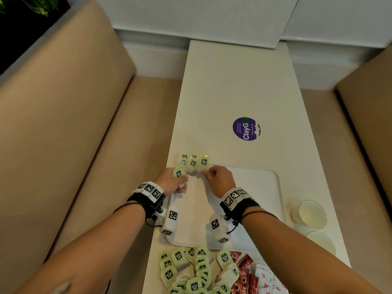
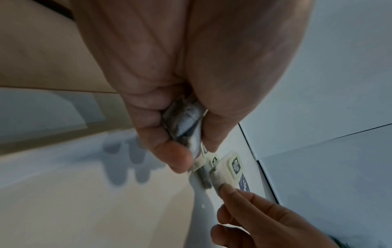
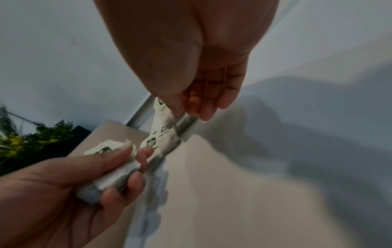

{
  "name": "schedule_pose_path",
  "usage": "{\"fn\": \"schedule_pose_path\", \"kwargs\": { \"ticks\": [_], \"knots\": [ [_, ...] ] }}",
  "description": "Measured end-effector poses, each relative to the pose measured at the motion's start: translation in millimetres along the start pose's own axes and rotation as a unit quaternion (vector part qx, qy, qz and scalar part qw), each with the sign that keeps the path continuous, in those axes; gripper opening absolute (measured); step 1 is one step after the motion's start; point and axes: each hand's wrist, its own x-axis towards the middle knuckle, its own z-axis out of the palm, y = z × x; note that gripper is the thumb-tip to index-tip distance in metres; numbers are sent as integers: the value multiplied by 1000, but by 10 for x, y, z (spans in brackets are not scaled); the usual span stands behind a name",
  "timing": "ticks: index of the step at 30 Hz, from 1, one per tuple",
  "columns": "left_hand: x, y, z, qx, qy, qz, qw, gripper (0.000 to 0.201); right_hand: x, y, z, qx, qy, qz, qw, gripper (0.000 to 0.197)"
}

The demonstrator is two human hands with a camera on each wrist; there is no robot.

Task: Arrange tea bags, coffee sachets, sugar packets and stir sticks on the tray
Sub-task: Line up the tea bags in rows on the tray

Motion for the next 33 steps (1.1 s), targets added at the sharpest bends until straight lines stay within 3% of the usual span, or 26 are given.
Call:
{"fn": "schedule_pose_path", "kwargs": {
  "ticks": [7, 12, 17, 24, 30, 33],
  "knots": [
    [38, -13, 14, 9, -35, -26, 999, 16, 41, 74, -11, -24, -35, 43, 998, 34],
    [45, -22, 10, 12, -36, -32, 999, 20, 71, 41, 16, -17, -35, 55, 998, 30],
    [71, -7, 52, 35, -38, -50, 997, 15, 87, 14, 35, -18, -27, 62, 998, 35],
    [71, 35, 86, 54, -54, -55, 996, 7, 95, -28, 20, -7, -18, 67, 998, 29],
    [44, 46, 37, 34, -81, -63, 994, 35, 25, -31, 21, 36, 14, 71, 997, 18],
    [13, 30, 9, 19, -96, -45, 994, 39, -22, -87, 38, 50, 12, 31, 998, 15]
  ]
}}
